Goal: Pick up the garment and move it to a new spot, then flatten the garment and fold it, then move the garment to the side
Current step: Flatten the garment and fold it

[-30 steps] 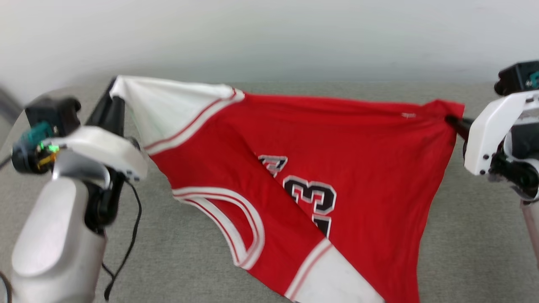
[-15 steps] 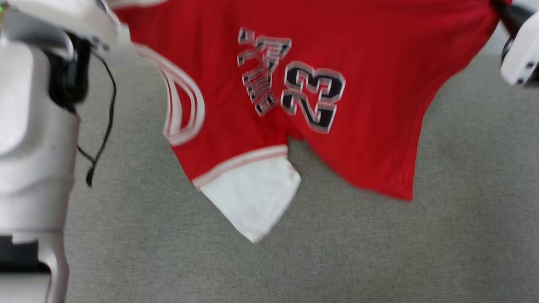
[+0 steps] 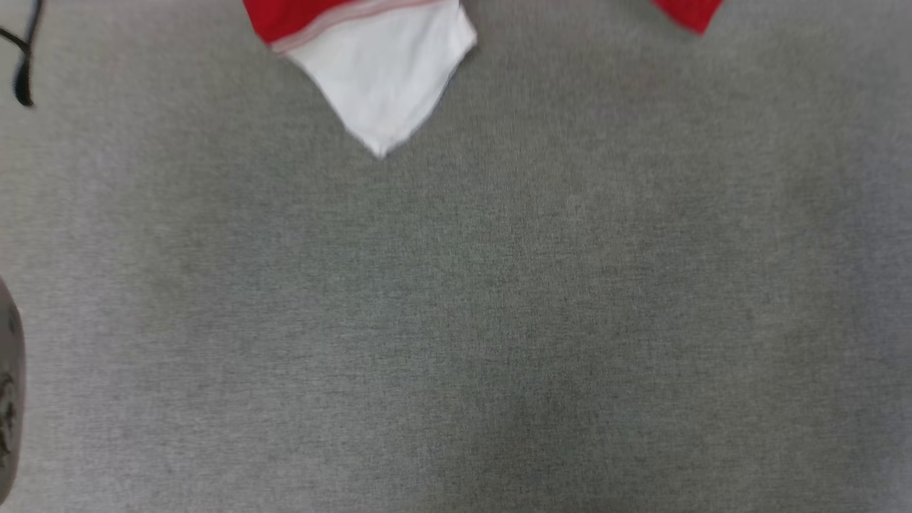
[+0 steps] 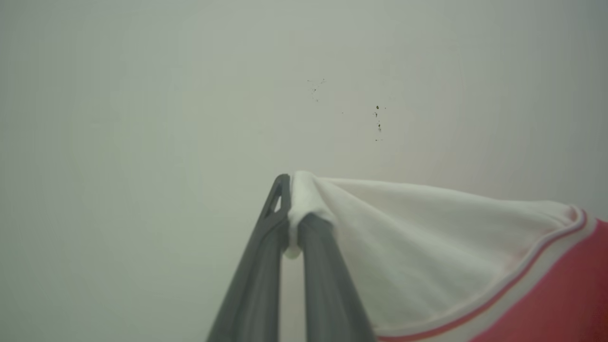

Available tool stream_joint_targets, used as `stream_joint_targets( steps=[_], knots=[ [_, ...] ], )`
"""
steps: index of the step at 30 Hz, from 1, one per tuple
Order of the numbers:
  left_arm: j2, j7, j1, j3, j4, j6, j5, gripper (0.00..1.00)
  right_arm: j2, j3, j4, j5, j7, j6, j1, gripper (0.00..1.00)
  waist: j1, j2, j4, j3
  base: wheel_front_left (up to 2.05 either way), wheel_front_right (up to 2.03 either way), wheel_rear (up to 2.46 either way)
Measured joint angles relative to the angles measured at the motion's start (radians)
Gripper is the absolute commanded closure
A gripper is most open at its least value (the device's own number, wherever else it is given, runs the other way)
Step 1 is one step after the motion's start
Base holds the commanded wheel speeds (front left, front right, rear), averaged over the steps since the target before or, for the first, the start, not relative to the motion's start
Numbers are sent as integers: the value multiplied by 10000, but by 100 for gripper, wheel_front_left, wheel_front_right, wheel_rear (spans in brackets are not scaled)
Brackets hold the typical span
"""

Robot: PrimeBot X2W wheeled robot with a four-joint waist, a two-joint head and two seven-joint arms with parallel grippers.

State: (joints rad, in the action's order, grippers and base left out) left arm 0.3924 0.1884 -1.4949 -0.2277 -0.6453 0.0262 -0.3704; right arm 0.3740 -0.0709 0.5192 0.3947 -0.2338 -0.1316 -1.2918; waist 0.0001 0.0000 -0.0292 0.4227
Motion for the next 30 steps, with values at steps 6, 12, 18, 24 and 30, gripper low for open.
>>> stream_joint_targets(
  steps=[6,12,18,24,30],
  knots=[
    [-46,100,-797,-107,-161,0,79,100,4,-267,577,-19,727,2,-859,100,0,0,-80,819,0,0,0],
    [-142,173,-1104,-176,-506,0,69,100,10,-761,1352,-33,1317,2,-1632,100,1,0,-115,1731,0,0,0],
    [-318,336,-1117,-228,-1009,6,-21,100,-8,-1348,2142,127,1774,4,-2145,100,1,0,-116,2423,0,0,0],
    [-535,495,-846,-253,-1747,109,-157,100,-194,-2075,2974,527,2054,4,-2220,100,1,0,-109,2599,0,0,0],
    [-644,631,177,-253,-2476,336,-351,100,-349,-2930,3643,1005,2236,6,-1829,100,0,0,-111,2160,0,0,0]
  ],
)
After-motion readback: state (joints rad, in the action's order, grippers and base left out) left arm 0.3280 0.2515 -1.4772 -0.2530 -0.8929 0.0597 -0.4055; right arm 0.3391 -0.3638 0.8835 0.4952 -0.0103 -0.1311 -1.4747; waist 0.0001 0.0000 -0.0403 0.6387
